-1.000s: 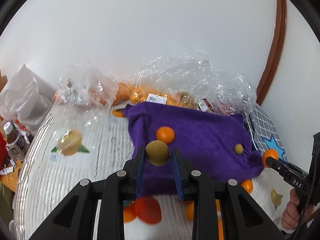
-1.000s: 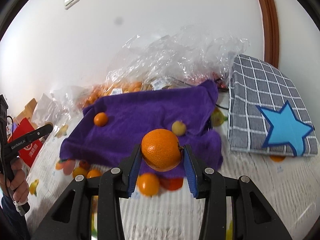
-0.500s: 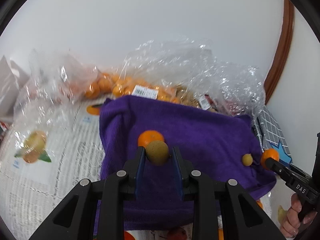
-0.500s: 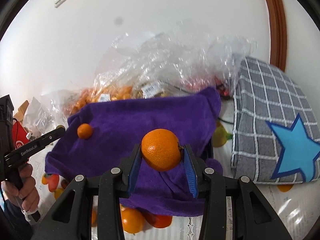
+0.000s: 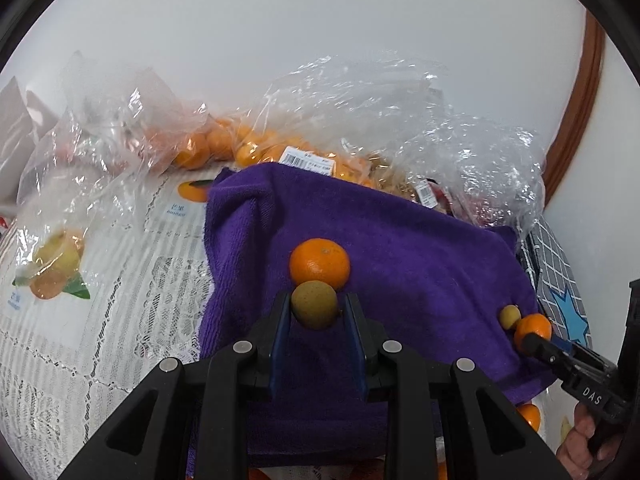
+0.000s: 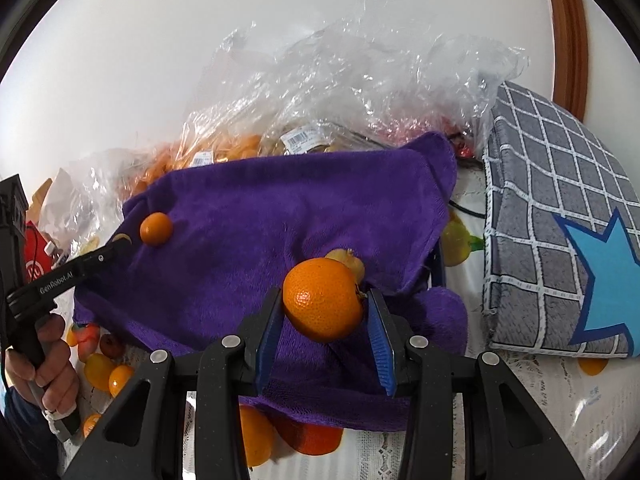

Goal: Organize fruits
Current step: 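Carry both fruits over the towel while the right tool releases its orange, then open the right tool to release the orange while the left tool releases the yellow-green fruit onto the towel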

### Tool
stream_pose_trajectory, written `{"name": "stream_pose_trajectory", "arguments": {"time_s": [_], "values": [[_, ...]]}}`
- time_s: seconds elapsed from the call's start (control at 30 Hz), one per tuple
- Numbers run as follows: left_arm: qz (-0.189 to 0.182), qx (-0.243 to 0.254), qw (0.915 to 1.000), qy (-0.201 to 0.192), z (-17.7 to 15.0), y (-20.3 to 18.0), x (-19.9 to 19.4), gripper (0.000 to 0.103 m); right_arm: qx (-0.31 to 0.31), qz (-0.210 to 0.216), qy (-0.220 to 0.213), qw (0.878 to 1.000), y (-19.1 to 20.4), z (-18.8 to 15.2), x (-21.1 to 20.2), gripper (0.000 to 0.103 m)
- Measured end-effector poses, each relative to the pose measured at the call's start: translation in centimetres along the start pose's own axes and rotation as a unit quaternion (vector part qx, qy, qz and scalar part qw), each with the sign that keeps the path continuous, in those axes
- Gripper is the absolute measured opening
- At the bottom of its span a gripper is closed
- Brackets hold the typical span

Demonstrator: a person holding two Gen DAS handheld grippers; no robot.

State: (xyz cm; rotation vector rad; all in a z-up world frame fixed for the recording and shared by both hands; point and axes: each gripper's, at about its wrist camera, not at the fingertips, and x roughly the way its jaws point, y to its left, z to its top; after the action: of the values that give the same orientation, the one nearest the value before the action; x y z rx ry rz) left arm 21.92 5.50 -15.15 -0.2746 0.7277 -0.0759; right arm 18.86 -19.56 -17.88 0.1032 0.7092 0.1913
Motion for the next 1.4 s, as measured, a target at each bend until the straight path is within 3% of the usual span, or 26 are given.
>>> {"name": "stream_pose_trajectory", "arguments": {"time_s": [0.57,0.73,0.87,0.97,1.17,1.27,1.4], "values": [[0.0,-0.002,1.0,0.0,0.0,0.0,0.0,0.026,0.005,-0.031,0.004,1.0,-0.3,-0.2,0.3,0.042],[-0.004,0.006,1.0,-0.003,0.0,-0.5,-0.3,0.036,0.012,-0.035,-0.012,0.999,-0.4,-0.1,-0.5,0.042],[0.0,0.006,0.9998,-0.019,0.1,-0.6,-1.1,0.041,0.007,-0.044,-0.034,0.998,0.0,0.0,-1.5,0.058],[0.008,-0.005,0.999,-0.044,0.0,-0.2,-2.1,0.043,0.003,-0.038,-0.041,0.998,0.3,0.0,-2.0,0.058],[0.016,-0.017,0.9964,-0.082,-0.6,0.5,-4.6,0.043,0.009,-0.013,-0.05,0.999,0.8,-0.4,-3.9,0.058],[0.007,-0.031,0.9961,-0.083,-1.3,1.1,-5.7,0.043,0.016,0.0,-0.053,0.998,0.9,-1.4,-5.1,0.044],[0.007,-0.042,0.996,-0.079,-2.2,1.8,-6.8,0.043,0.008,0.007,-0.05,0.999,1.7,-3.0,-6.4,0.043]]}}
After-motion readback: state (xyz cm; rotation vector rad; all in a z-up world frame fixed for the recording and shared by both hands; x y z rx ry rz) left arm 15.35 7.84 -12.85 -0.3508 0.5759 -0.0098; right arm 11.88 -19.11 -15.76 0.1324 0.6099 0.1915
